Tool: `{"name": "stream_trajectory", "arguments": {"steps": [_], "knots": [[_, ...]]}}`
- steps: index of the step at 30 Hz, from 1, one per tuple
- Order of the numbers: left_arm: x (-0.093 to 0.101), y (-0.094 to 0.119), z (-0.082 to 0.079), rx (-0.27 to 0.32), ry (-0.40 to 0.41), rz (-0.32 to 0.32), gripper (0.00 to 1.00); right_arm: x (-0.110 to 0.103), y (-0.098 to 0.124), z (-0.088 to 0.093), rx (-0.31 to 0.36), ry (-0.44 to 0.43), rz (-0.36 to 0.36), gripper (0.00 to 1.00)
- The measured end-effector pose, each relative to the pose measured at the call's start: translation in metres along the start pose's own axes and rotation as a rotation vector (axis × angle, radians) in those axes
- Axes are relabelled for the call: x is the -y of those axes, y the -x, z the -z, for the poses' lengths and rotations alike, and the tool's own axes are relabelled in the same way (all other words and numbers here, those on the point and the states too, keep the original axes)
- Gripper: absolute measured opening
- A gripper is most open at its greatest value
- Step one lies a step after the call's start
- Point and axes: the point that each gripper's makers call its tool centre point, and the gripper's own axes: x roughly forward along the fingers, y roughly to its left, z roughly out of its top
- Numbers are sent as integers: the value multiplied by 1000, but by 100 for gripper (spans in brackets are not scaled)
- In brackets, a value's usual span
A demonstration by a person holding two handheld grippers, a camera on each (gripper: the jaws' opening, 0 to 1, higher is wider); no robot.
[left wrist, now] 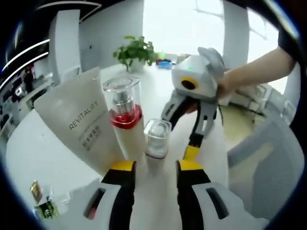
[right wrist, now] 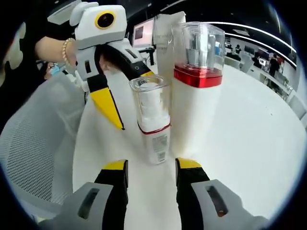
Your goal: Arrange the skincare products in the storage area until every visible bottle or jar stands upright without overlapping.
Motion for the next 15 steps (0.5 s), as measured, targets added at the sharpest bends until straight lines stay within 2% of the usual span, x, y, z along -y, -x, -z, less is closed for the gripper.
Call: {"name": "stream_trajectory", "arguments": {"steps": [8,12,15], "knots": [[6,17,10,-23,45,-26,34,-8,4,9,-48,-25,21,54],[1,33,24,-41,88,-66,42,-14,5,11,-65,-60,46,61],[-2,47,36,-48,124,-93,43,-22,6,9,-64,-79,69,65]]}}
